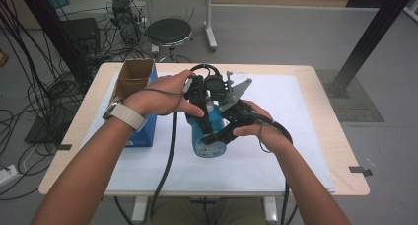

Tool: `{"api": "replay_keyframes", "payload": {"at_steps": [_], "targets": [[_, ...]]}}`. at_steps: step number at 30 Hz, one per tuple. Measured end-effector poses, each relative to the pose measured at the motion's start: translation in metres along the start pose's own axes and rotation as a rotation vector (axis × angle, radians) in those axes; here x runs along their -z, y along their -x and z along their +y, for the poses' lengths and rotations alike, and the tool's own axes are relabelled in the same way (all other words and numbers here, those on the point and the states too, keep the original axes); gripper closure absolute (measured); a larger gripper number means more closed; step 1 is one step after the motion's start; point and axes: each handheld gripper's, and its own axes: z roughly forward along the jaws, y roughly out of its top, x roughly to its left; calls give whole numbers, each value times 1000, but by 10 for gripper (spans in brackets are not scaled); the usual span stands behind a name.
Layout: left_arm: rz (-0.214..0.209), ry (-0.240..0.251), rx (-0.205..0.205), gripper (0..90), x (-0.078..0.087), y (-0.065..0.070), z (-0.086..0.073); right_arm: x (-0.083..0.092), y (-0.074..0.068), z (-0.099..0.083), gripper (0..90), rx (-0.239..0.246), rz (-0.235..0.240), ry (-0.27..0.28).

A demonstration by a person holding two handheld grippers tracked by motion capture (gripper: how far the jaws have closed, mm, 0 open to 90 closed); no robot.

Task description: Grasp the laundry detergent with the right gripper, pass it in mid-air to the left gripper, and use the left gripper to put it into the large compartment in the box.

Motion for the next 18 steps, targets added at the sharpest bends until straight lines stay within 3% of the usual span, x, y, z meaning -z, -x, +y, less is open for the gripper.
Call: {"api": "replay_keyframes", "payload": {"at_steps": [18], "targets": [[5,7,1,387,3,1,1,2,0,0,431,7,0,11]]}}
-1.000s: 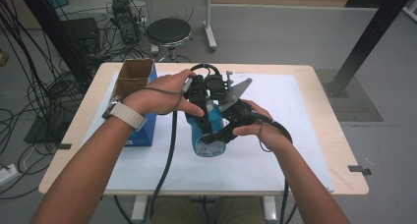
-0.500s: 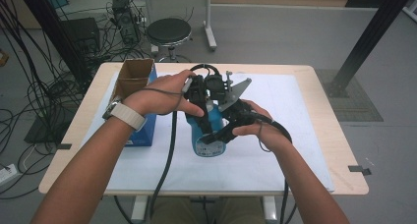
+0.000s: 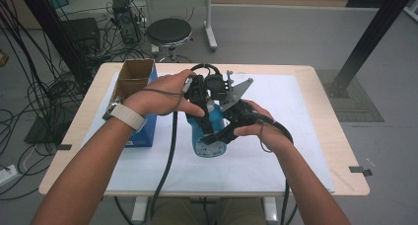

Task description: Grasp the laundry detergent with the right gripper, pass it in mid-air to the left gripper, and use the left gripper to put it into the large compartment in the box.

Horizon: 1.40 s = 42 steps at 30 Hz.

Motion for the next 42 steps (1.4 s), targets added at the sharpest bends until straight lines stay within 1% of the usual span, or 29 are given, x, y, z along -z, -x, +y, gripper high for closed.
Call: {"api": "replay_keyframes", "payload": {"at_steps": [3,4,6,8,9,10,11,13,14,16,17,18,19,21,23,24,25,27,28,29,30,32,33,34,36,38,39,41,42], "targets": [[9,-1,1,388,1,1,1,0,0,0,430,0,-1,5],[9,8,5,388,3,2,1,1,0,0,428,0,0,8],[11,9,6,388,5,2,0,2,0,0,409,-5,2,25],[19,1,7,388,5,2,0,4,0,-2,266,-14,1,22],[21,-9,9,388,6,2,0,7,0,-4,238,-25,-2,21],[23,-6,13,388,7,2,0,10,0,-8,210,-28,1,17],[20,2,16,388,7,1,-1,14,-1,-11,183,-35,-6,7],[22,-4,25,388,8,0,-2,24,-2,-18,164,-33,-18,-5],[25,-14,26,388,8,1,-2,28,-2,-20,139,-45,-26,-7],[30,-17,39,388,9,0,-3,37,-1,-26,129,-73,-46,-32],[32,-14,44,388,10,0,-4,42,-2,-29,86,-88,-64,-35],[34,-8,51,388,11,0,-5,45,-2,-31,67,-96,-83,-51],[38,-15,58,388,11,-1,-6,48,-2,-32,67,-99,-96,-69],[40,-19,93,387,13,-2,-7,53,-1,-35,66,-100,-120,-112],[46,-18,117,387,16,-2,-8,58,-1,-37,56,-106,-155,-170],[51,-22,125,387,17,-2,-8,60,-1,-37,53,-90,-172,-207],[55,-25,135,387,18,-3,-8,62,0,-38,53,-91,-181,-239],[65,-44,159,387,20,-3,-9,66,0,-40,62,-106,-187,-279],[69,-46,165,387,21,-3,-9,69,0,-41,63,-105,-191,-312],[75,-48,184,387,23,-4,-10,71,1,-42,63,-105,-196,-333],[78,-57,188,387,24,-5,-10,74,1,-44,63,-104,-199,-363],[92,-63,213,387,27,-5,-11,78,1,-45,64,-99,-204,-403],[100,-62,238,387,28,-6,-12,80,1,-45,64,-93,-215,-427],[105,-73,245,387,30,-6,-13,85,1,-45,65,-94,-225,-448],[117,-66,269,386,33,-7,-15,91,1,-45,66,-98,-238,-468],[127,-62,297,386,36,-9,-17,98,1,-46,66,-108,-253,-478],[132,-61,323,386,38,-10,-19,100,1,-46,66,-113,-255,-483],[142,-59,354,386,41,-11,-22,106,1,-50,66,-131,-267,-509],[148,-58,378,386,44,-13,-23,108,1,-51,66,-135,-272,-520]]}}
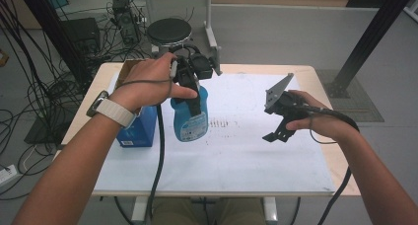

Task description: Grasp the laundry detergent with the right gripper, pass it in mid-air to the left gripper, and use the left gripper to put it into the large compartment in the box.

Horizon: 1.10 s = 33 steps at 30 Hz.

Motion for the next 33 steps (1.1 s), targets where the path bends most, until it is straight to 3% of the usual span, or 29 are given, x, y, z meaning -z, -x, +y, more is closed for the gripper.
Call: {"api": "replay_keyframes", "payload": {"at_steps": [7,14,24,30,33], "targets": [[30,12,112,386,14,-11,-4,6,5,-13,79,-14,-21,-85],[56,4,220,385,30,-21,-4,15,5,-19,79,-9,-29,-122],[95,-31,348,385,47,-36,-4,21,6,-28,77,-34,-28,-126],[114,-33,459,384,56,-50,-8,21,10,-32,72,-36,-13,-137],[114,-41,489,384,60,-56,-10,21,11,-34,71,-36,-7,-144]]}}
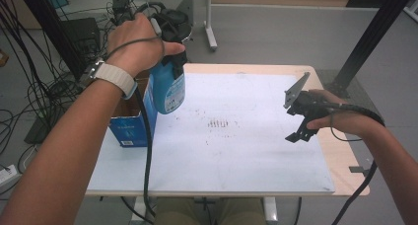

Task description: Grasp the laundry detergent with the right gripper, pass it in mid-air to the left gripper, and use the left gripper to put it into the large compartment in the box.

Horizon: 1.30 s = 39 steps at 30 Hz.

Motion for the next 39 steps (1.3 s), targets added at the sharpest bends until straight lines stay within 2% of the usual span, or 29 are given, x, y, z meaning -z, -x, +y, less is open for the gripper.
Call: {"api": "replay_keyframes", "payload": {"at_steps": [6,7,8,9,12,21,25,39], "targets": [[6,-3,59,383,8,-11,0,0,4,-4,53,-26,38,17],[3,3,81,384,9,-13,0,0,4,-5,47,-30,39,19],[4,2,83,384,10,-16,-1,0,4,-5,43,-22,43,16],[0,13,103,384,11,-17,-1,0,5,-5,45,-23,44,15],[-4,23,145,384,12,-22,-3,1,5,-6,45,-22,44,15],[9,18,210,384,25,-35,-11,0,9,-7,50,-22,31,1],[12,25,260,384,29,-44,-15,1,10,-7,56,-43,29,12],[35,41,378,384,37,-66,-28,-1,11,-5,56,-32,18,0]]}}
